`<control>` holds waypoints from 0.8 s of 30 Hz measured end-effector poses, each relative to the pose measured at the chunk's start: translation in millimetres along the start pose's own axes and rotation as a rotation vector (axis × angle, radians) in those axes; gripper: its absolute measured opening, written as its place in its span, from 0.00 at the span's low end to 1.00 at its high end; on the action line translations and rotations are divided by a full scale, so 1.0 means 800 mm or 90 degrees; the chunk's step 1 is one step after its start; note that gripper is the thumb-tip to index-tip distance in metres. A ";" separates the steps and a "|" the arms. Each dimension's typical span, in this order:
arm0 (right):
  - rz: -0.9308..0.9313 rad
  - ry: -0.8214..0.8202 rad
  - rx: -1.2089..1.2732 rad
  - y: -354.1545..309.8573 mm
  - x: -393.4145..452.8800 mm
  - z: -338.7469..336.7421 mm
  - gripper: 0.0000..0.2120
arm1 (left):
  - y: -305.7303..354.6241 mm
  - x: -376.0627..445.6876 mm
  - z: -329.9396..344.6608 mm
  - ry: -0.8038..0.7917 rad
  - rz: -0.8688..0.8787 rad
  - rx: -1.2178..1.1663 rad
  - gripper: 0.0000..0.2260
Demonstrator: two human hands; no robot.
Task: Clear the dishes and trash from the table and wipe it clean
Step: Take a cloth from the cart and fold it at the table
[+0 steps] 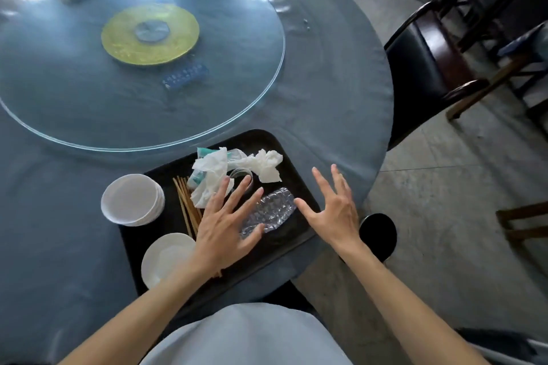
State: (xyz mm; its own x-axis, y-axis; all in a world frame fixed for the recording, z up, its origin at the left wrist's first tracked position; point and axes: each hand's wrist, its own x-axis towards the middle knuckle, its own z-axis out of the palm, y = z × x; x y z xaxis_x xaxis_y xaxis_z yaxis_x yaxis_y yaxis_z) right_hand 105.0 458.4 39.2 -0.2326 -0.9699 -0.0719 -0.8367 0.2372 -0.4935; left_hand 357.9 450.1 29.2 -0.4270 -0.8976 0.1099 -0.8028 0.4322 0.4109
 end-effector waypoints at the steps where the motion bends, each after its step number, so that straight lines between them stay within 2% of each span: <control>1: -0.012 0.027 -0.024 0.000 -0.012 -0.009 0.41 | 0.004 0.004 -0.007 0.002 0.015 0.008 0.33; 6: 0.005 0.139 -0.076 0.006 -0.093 -0.043 0.44 | 0.033 0.002 -0.033 -0.010 0.107 0.028 0.35; 13: 0.159 0.196 -0.069 0.046 -0.235 -0.085 0.47 | 0.116 -0.023 -0.034 -0.068 0.243 -0.013 0.35; 24: 0.391 0.327 -0.014 0.179 -0.477 -0.156 0.48 | 0.349 -0.089 0.038 -0.181 0.517 -0.044 0.34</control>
State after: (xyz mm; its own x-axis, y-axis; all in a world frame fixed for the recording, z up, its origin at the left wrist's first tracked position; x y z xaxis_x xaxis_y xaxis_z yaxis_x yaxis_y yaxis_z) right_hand 11.9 869.6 104.5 -0.8497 -0.5202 0.0858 -0.4931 0.7267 -0.4783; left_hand 151.1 637.3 108.5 -0.9531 -0.2533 0.1659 -0.1811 0.9159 0.3582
